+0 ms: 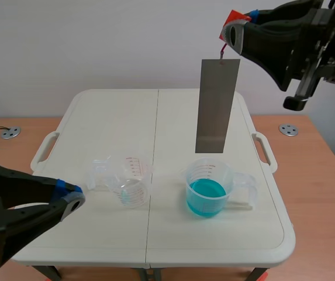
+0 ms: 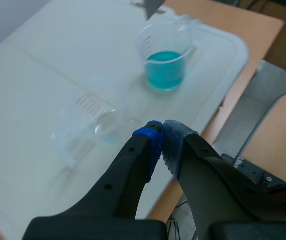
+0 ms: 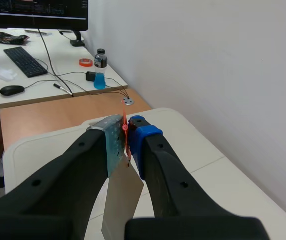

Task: Hold the metal plate by the orange handle, dip it into the blue solution, take it out and point at it, then put the plate back in the beaker on the left.
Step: 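Point at the plate with the left hand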

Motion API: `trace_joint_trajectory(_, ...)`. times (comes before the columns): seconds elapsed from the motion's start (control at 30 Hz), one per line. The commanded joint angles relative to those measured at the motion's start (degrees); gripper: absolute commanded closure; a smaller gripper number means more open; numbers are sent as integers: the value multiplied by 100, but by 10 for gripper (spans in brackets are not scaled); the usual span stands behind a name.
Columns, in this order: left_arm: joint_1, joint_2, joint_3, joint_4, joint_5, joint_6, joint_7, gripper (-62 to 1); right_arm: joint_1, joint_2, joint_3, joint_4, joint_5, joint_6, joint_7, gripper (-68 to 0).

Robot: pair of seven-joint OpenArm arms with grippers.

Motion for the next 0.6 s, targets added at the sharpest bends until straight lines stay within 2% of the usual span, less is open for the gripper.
trace_joint_trajectory(0.0, -173, -4, 122, 55, -50, 24, -61, -34, 55, 79, 109, 96, 85, 31, 107, -11)
trace_joint_trajectory(0.27, -1196, 0, 1246, -138, 15, 33, 50, -34, 39, 76, 186, 96, 83, 31, 57, -11)
trace_joint_trajectory(0.43, -2177, 28, 2074, -820, 13, 94, 105, -34, 39, 76, 186, 96, 83, 31, 42, -11)
trace_joint_trajectory(0.57, -2933, 238, 2621, -1434, 13, 96, 107, -34, 42, 74, 186, 96, 83, 31, 42, -11)
